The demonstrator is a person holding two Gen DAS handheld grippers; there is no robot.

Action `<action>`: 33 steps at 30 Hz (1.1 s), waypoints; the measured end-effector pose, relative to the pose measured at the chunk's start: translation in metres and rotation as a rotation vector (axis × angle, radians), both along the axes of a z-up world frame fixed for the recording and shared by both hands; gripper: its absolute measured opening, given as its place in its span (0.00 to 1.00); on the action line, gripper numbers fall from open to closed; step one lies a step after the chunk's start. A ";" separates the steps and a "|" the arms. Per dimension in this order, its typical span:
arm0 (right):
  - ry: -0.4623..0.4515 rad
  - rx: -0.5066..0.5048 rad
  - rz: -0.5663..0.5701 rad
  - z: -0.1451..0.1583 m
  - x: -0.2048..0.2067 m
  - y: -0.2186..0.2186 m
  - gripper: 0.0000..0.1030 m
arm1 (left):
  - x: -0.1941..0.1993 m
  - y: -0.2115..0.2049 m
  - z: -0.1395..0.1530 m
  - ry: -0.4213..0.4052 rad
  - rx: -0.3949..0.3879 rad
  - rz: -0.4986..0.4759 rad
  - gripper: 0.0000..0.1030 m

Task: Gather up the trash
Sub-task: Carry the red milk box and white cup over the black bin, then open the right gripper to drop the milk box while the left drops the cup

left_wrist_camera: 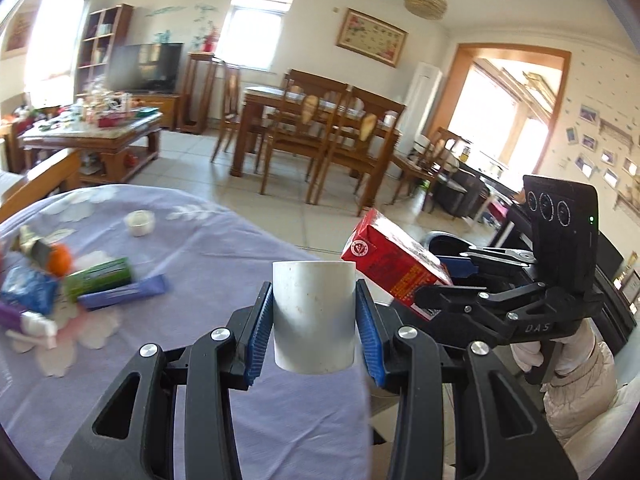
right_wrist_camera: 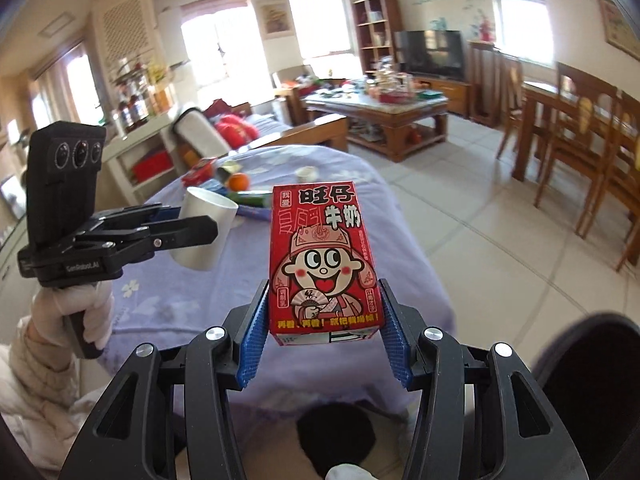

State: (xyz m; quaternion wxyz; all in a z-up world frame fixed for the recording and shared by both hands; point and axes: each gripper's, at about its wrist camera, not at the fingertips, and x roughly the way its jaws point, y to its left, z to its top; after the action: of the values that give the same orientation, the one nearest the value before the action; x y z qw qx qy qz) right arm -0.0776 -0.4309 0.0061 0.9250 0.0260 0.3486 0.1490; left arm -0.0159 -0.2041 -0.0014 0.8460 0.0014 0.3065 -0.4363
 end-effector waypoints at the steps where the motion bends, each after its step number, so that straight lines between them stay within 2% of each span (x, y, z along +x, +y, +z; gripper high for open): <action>1: -0.002 0.004 -0.025 -0.001 -0.007 -0.011 0.49 | -0.003 -0.013 -0.001 0.002 0.000 -0.026 0.39; 9: 0.003 0.045 -0.222 -0.014 -0.068 -0.103 0.49 | -0.027 -0.111 -0.013 0.018 0.011 -0.229 0.39; 17: 0.080 0.025 -0.387 -0.045 -0.117 -0.171 0.50 | -0.050 -0.183 -0.029 0.052 0.025 -0.368 0.39; 25: 0.124 -0.052 -0.490 -0.069 -0.149 -0.199 0.50 | -0.067 -0.241 -0.046 0.064 0.089 -0.460 0.39; 33: 0.150 -0.077 -0.501 -0.086 -0.159 -0.212 0.50 | -0.072 -0.263 -0.069 0.078 0.160 -0.491 0.39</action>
State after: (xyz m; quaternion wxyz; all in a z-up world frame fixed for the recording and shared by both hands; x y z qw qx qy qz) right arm -0.2366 -0.6434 -0.0797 0.9048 0.0875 0.4045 -0.1002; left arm -0.0882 -0.4669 -0.0709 0.6995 0.1258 0.3629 -0.6026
